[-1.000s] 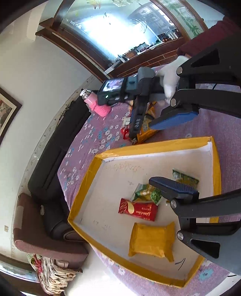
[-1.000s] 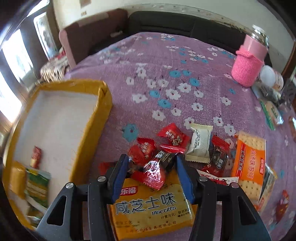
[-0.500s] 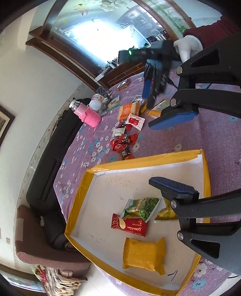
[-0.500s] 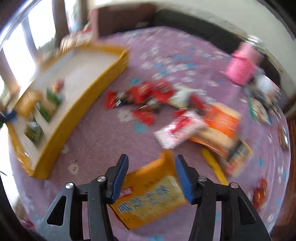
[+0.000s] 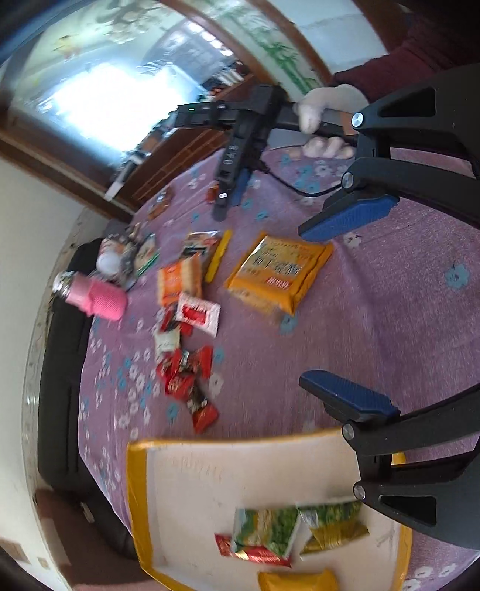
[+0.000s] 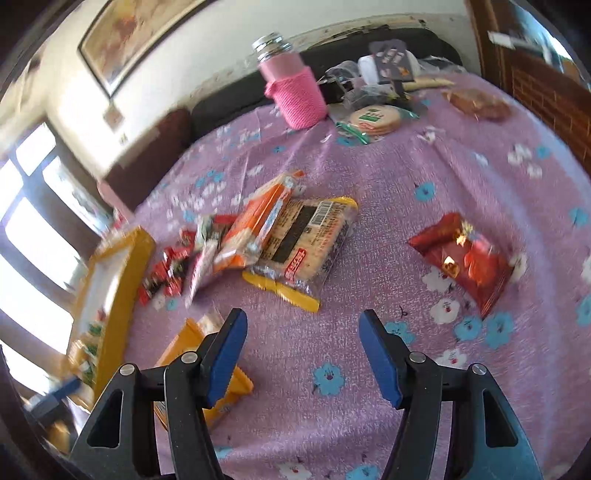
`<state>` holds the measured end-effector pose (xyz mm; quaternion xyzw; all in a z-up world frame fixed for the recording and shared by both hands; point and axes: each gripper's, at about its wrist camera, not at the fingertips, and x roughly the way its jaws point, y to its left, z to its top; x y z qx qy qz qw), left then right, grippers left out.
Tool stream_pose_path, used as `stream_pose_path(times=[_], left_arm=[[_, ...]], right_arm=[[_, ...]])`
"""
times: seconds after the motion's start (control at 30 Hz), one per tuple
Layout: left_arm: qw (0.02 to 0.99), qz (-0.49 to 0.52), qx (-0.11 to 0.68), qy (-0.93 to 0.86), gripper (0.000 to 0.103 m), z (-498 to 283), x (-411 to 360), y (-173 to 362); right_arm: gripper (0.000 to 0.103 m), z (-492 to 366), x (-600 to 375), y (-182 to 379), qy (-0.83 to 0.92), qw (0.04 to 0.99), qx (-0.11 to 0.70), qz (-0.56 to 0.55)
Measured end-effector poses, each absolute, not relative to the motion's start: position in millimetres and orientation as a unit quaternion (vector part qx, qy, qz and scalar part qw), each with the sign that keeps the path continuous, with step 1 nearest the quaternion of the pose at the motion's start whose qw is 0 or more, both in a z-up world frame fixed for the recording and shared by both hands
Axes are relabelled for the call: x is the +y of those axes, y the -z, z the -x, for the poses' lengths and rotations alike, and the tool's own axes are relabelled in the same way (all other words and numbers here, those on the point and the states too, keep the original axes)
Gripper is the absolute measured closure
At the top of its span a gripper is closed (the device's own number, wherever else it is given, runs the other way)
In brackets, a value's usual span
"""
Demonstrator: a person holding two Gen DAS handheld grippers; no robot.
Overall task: Organize snacks
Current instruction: 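Reach left gripper to yellow biscuit pack while right reaches cracker pack, then grasp yellow biscuit pack with left gripper while right grasps cracker pack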
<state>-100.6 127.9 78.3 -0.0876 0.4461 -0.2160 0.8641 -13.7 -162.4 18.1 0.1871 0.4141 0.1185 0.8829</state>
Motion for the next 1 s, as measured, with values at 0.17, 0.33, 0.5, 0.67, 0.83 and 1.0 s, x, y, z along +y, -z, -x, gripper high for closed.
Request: stream_pose_path(times=[0.17,0.33,0.5,0.67,0.83,1.0], left_arm=[[0.858,0.022,0.456,0.235,0.031,92,83,-63],[0.869,-0.075,0.436,0.220,0.031,75,37,-48],[0.864,-0.183,0.427,0.194,0.029,65,0,-25],[0.856,-0.176,0.442,0.202,0.033,60,-1,-23],[0.861,-0.134,0.445,0.208,0.034,64,17,-33],[0.882,-0.074,0.421,0.197,0.033,78,50,-64]], right_arm=[[0.037,13,-185,-1,-0.118,0.882,0.385,-0.243],[0.036,18,-206,-5,-0.101,0.886,0.365,-0.267],[0.036,16,-214,-1,-0.101,0.878,0.370,-0.286],[0.035,14,-212,1,-0.112,0.875,0.376,-0.285],[0.035,12,-208,3,-0.112,0.874,0.382,-0.279],[0.034,13,-201,2,-0.111,0.879,0.383,-0.261]])
